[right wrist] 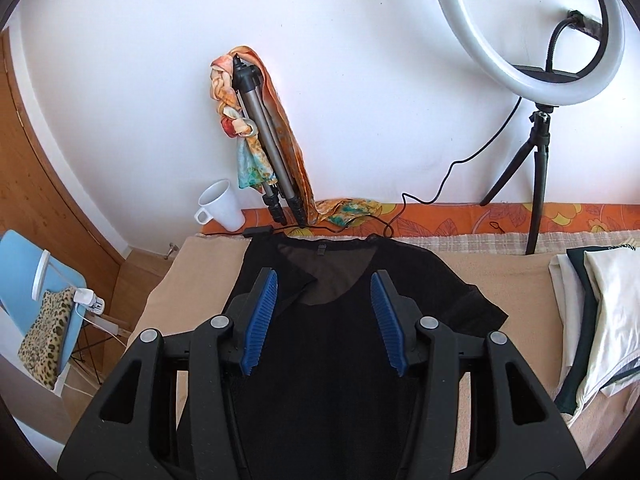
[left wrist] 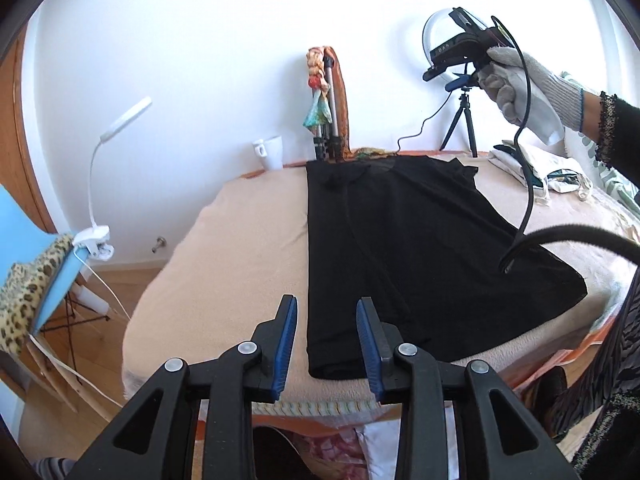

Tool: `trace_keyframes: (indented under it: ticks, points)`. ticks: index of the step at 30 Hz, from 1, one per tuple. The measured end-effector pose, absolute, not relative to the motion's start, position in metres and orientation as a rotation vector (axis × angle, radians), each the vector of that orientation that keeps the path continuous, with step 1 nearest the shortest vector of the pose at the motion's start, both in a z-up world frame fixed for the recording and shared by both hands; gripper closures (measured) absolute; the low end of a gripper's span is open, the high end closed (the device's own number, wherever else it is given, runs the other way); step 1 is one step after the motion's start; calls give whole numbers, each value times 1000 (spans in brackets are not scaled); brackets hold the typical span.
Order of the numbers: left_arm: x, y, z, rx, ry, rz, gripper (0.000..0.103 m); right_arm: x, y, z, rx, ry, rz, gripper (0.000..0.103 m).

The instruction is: Fold small clothes

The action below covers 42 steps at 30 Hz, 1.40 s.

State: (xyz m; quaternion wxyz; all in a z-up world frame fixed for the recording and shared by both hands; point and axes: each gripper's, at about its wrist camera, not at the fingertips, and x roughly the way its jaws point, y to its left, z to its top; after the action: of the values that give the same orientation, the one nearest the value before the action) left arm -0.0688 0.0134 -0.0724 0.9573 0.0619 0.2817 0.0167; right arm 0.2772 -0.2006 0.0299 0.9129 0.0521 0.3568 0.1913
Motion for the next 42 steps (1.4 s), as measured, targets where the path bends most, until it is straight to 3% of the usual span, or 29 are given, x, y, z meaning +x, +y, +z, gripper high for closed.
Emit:
trace_keyframes:
  ticks: [5,17,31,42]
  points:
    - [-70,-7,-54,139,471,-65,69,249,-243,29,133,733,420,49]
    - [-64,-112,-57,234,504,-438,69,222,-339,-4,109,771,349,48]
    - [-36,-207,-96,291,641,-636,69,219,-414,-50,216,844,313,48]
    - [-5,-221,-126,282,782,-615,69,235,-406,-60,239,867,353,48]
